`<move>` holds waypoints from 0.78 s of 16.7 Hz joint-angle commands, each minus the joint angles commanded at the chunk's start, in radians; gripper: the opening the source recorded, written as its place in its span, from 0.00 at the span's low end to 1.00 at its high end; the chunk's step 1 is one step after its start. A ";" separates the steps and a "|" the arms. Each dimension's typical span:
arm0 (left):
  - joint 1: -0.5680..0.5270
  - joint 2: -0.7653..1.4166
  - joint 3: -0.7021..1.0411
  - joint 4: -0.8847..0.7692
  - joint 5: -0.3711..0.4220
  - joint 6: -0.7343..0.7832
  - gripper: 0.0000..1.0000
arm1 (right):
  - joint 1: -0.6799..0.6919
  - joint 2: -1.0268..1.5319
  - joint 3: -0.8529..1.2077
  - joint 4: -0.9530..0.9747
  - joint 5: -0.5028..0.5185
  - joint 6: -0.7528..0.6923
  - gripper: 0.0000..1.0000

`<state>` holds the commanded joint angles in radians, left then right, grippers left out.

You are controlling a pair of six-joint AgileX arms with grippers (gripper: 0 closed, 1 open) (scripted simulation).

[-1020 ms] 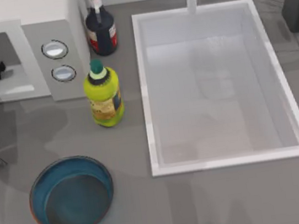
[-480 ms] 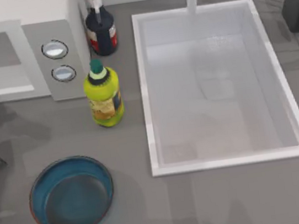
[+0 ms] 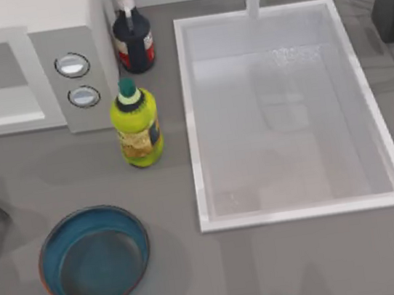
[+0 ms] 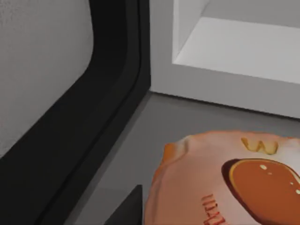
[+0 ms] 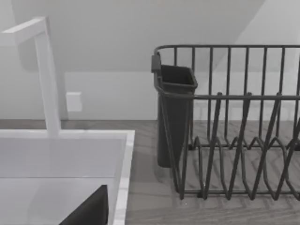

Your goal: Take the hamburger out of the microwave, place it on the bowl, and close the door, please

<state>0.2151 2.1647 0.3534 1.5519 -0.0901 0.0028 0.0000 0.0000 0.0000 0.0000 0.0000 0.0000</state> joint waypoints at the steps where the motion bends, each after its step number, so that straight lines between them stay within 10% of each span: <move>1: 0.000 0.001 0.000 -0.001 -0.001 0.002 0.00 | 0.000 0.000 0.000 0.000 0.000 0.000 1.00; 13: 0.095 -0.351 0.033 -0.340 -0.012 -0.030 0.00 | 0.000 0.000 0.000 0.000 0.000 0.000 1.00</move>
<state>0.3098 1.8135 0.3866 1.2120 -0.1022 -0.0275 0.0000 0.0000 0.0000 0.0000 0.0000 0.0000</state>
